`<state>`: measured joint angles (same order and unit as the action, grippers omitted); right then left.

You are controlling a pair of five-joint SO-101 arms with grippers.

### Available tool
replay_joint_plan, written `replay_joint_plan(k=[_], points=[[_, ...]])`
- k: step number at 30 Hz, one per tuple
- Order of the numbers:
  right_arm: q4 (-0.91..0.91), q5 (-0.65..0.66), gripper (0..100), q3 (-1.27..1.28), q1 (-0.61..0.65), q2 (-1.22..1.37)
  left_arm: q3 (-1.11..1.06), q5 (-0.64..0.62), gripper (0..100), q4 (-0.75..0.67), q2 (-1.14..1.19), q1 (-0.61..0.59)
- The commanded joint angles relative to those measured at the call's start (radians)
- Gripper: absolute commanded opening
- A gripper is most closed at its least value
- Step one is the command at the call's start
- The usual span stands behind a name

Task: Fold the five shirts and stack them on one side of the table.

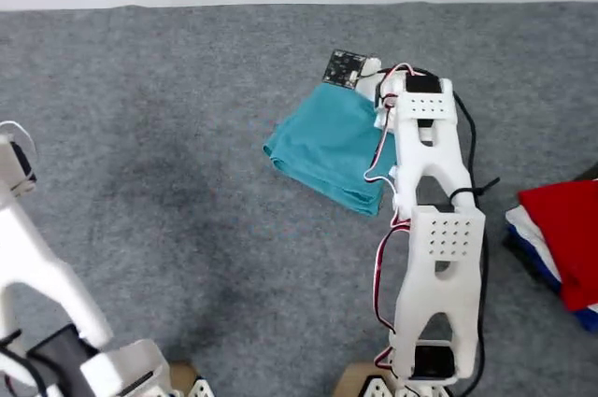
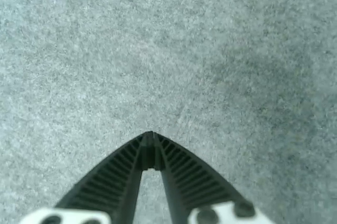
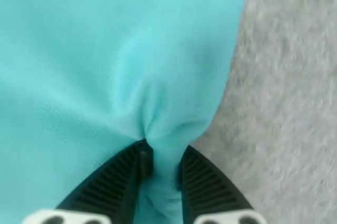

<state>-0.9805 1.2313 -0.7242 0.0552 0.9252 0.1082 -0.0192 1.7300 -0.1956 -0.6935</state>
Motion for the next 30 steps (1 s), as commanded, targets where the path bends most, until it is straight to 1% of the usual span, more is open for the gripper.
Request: replay_joint_plan(k=[1, 3, 5, 7, 8, 12, 15, 19, 21, 27, 30], points=[[0.028, 0.025, 0.9, -0.054, 0.042, -0.012, -0.016, 0.002, 0, -0.006, -0.089, 0.005], [0.028, 0.021, 2.6, -0.054, 0.047, -0.012, -0.025, 0.003, 0, -0.006, -0.11, 0.005], [0.021, 0.011, 11.1, -0.054, 0.041, -0.015, -0.025, 0.003, 0, -0.006, -0.121, 0.005], [0.019, -0.066, 19.7, -0.06, 0.035, -0.033, -0.025, 0.003, 0, -0.006, -0.124, 0.005], [0.013, -0.098, 21.4, -0.061, 0.03, -0.051, -0.025, 0.003, 0, -0.006, -0.126, 0.005], [-0.036, -0.155, 21.3, -0.064, 0.022, -0.133, -0.025, 0.003, 0, -0.002, -0.129, 0.005], [-0.054, -0.264, 21.4, -0.064, 0.013, -0.203, -0.025, 0.003, 0, -0.002, -0.129, 0.005], [-0.119, -0.448, 21.4, -0.064, 0.007, -0.28, -0.025, 0.014, 0, 0.0, -0.129, 0.005], [-0.166, -0.571, 21.5, -0.064, 0.007, -0.311, -0.025, 0.037, 0, 0.002, -0.13, 0.005], [-0.326, -1.034, 21.4, -0.064, 0.01, -0.401, -0.025, 0.048, 0, 0.023, -0.13, 0.002], [-0.398, -1.241, 21.4, -0.064, 0.015, -0.449, -0.025, 0.048, 0, 0.023, -0.13, 0.0]])
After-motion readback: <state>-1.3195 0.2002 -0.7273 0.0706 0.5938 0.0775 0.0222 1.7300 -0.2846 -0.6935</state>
